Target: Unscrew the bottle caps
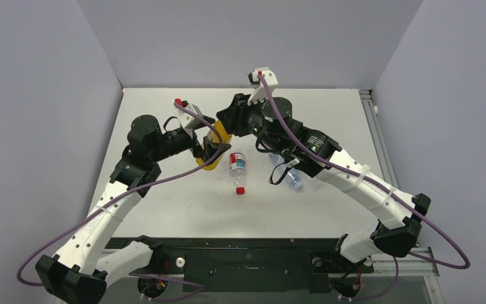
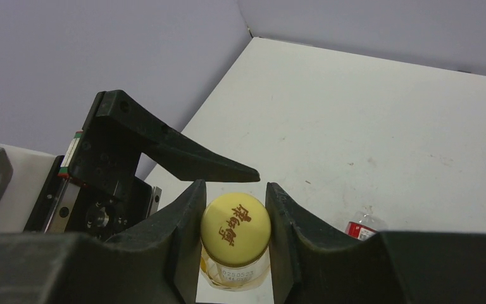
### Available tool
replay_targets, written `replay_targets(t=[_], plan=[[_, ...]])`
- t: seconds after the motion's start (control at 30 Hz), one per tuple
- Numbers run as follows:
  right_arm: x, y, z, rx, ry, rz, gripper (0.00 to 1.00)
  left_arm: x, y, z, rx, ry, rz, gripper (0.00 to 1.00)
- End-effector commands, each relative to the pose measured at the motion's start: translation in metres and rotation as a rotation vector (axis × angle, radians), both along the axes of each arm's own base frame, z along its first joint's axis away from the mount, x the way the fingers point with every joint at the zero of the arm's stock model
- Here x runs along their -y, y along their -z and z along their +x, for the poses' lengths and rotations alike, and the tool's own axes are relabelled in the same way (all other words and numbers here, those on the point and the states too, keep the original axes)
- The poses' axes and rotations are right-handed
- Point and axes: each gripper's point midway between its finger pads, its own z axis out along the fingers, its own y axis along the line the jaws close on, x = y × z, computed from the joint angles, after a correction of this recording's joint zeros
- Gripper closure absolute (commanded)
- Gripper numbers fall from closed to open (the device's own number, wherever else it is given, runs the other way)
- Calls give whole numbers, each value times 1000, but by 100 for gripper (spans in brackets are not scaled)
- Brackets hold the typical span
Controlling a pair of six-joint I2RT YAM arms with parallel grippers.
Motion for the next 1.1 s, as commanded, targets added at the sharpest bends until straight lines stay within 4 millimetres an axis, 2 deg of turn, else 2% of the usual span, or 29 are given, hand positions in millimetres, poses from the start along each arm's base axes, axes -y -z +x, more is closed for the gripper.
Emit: replay_targets(t=[0.0,0.2,0.33,0.4,0.5,0.6,0.7,0.8,0.9,0.97,1.07], plan=[[5,-17,-1,35,16,23,100,2,-15,-7,10,20,-38,3],[8,-18,0,42,28,13,100,2,-8,-14,9,41,-40,3],[7,-19,0,48,27,17,100,4,5,-19,-9,66,-32,3],[5,-20,-2,52,19,21,100,4,14,-17,-31,57,-34,3],[5,-19,-6,54,2,24,100,6,16,-5,-37,6,-57,0],[6,-21,-12,55,-16,26,100,5,11,11,-39,-65,-89,10],[8,-20,-16,56,-15,15,100,3,11,18,-33,-108,-114,18],[12,-28,-16,69,1,15,100,4,20,22,-67,-117,-70,20],[9,-33,-15,68,-5,9,100,5,18,26,-76,-127,-62,25],[2,-35,-15,59,-18,14,100,4,17,28,-68,-136,-71,31],[-2,-32,-14,43,-9,22,100,4,10,29,-48,-140,-98,46]])
